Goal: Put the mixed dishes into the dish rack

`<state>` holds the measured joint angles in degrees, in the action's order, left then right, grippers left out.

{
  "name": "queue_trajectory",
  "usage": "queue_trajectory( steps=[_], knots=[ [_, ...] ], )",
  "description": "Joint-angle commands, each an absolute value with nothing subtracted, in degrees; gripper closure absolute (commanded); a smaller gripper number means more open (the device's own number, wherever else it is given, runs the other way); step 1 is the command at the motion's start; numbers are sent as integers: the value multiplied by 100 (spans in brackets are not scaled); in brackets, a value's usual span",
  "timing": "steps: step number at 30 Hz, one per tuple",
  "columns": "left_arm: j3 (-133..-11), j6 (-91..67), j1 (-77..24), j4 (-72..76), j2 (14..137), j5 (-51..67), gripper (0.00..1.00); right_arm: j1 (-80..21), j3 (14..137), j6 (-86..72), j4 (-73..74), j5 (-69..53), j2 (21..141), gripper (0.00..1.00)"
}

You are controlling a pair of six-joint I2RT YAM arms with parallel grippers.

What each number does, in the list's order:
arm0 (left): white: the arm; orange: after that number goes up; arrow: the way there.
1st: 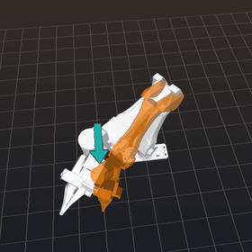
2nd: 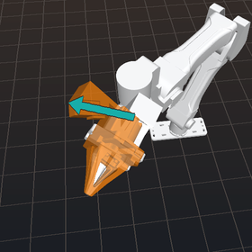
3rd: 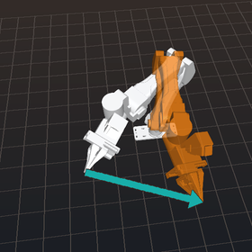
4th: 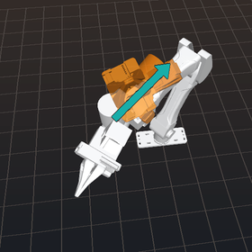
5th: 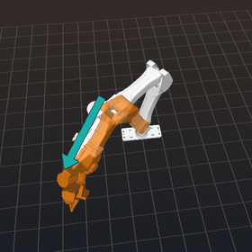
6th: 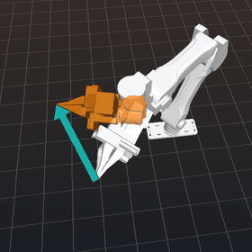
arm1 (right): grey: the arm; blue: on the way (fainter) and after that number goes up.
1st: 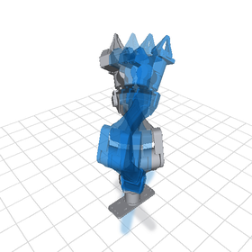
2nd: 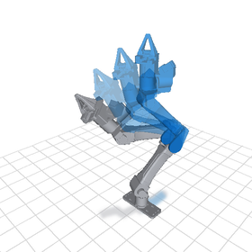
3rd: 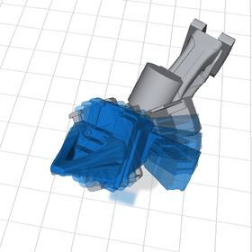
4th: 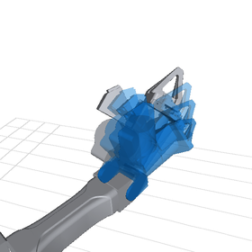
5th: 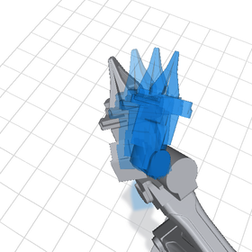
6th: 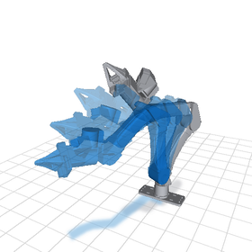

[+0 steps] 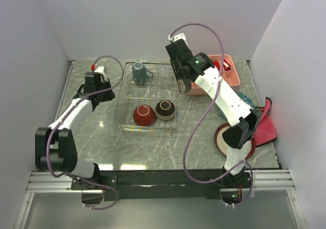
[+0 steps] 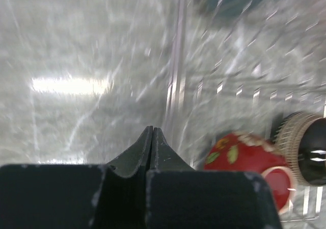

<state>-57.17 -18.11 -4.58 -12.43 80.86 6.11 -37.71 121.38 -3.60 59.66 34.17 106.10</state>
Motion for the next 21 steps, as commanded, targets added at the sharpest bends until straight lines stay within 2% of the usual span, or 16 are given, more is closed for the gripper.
queue_trajectory(
  steps=[1, 10, 21],
  knots=[
    [-5564, -1784, -483, -1354, 8314, 729, 99, -3753, 12533, -475, 5335, 3928, 10441, 100],
    [-5449, -1784, -834, -1389, 8534, 1107, 99, -3753, 12542, -764, 5502, 3876, 10617, 100],
    [-4879, -1942, -1327, -1380, 7902, 1354, 99, -3727, 12498, -651, 5502, 3911, 10652, 100]
  ],
)
